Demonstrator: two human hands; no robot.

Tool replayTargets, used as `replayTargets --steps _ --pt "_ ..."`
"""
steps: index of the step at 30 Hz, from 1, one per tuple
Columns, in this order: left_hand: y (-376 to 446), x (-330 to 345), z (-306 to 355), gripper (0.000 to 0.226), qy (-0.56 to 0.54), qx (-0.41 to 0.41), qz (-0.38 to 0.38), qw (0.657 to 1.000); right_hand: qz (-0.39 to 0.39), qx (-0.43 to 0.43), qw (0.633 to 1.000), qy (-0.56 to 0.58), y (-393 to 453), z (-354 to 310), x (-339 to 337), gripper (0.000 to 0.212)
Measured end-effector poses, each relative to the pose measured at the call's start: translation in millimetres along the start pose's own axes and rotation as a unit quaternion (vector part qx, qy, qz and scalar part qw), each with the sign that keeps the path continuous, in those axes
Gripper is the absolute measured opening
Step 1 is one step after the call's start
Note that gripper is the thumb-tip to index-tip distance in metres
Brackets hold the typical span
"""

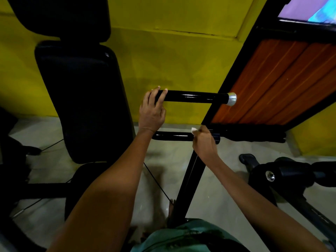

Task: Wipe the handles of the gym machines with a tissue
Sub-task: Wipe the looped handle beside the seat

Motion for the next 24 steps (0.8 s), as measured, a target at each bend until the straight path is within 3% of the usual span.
replayTargets --steps 4,7,10,13,17,19,24 --pt "-2.0 1.1 -0.2 0.059 -0.001 0.002 0.001 1.000 0.004 -0.005 0.999 0.052 15.4 -8.7 1.6 0.032" --pt "-2.5 1.6 0.2 0.059 -0.007 0.000 0.001 1.000 0.001 -0.090 0.991 0.094 -3.5 -7.4 -6.4 0.026" --pt "-1.7 1.7 -1.0 0.060 -0.007 -0.003 -0.001 1.000 0.028 -0.221 0.974 0.037 -18.0 -5.1 -19.3 0.026" --pt "-1.8 1.8 -0.3 0.061 -0.009 0.001 -0.002 1.000 0.020 -0.358 0.932 -0.053 -27.7 -9.9 1.2 0.032" --pt "-1.9 1.8 -1.3 0.061 -0.007 -0.001 -0.001 1.000 -0.004 -0.503 0.852 -0.144 -41.5 -38.7 20.0 0.023" --pt "-2.4 2.4 -1.3 0.061 -0.004 -0.002 -0.004 1.000 -0.022 -0.530 0.822 -0.208 -43.1 -32.9 22.4 0.016" --pt "-1.5 4.2 -2.2 0.062 -0.004 -0.005 -0.008 1.000 -0.023 -0.525 0.815 -0.246 -36.6 -15.5 17.2 0.018"
Point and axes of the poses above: each hand's wrist, its own y-axis towards the middle knuckle, its own x-axis out of the palm, z = x × y, the point moved 9 cm from there along y, towards the middle knuckle, and after that the axes turned 7 degrees about y, right-handed, at the moved point
